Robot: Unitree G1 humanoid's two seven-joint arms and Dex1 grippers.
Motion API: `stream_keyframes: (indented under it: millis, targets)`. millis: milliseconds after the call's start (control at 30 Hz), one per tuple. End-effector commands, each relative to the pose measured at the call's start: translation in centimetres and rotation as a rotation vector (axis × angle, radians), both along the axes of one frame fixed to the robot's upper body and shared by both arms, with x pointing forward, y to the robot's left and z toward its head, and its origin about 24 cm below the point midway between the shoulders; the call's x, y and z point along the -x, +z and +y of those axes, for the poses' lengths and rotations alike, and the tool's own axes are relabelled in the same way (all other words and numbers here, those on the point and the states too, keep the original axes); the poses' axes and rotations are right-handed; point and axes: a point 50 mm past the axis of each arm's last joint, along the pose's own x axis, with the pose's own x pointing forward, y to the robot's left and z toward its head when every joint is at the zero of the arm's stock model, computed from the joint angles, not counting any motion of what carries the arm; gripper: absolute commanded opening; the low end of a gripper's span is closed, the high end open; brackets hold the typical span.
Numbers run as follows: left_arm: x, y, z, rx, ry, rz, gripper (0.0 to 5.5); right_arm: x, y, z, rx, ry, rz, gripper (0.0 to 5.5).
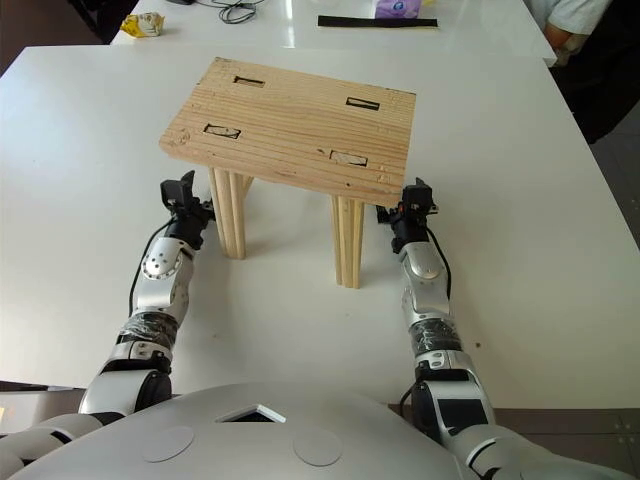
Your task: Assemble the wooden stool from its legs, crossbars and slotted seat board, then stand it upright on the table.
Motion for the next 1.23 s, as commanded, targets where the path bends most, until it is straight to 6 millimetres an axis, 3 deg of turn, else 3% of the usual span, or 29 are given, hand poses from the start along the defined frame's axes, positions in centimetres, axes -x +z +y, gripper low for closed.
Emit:
stream_keyframes:
  millis: [33, 467, 1233]
  targets:
    - [-0.7, 0.5, 1.1, -0.012, 0.106, -0.040, 3.18, 0.0, -0.7, 0.5, 0.018, 0.028, 0.018, 4.02]
    - [-2.3, 1.0, 0.5, -0.026, 0.130, -0.081, 3.18, -1.4, -0.8, -0.1, -0.002, -0.024, 0.024, 4.02]
    - [-2.7, 2.1, 0.2, -0.019, 0.092, -0.153, 3.18, -0.7, -2.2, 0.8, -0.055, -0.093, 0.040, 4.02]
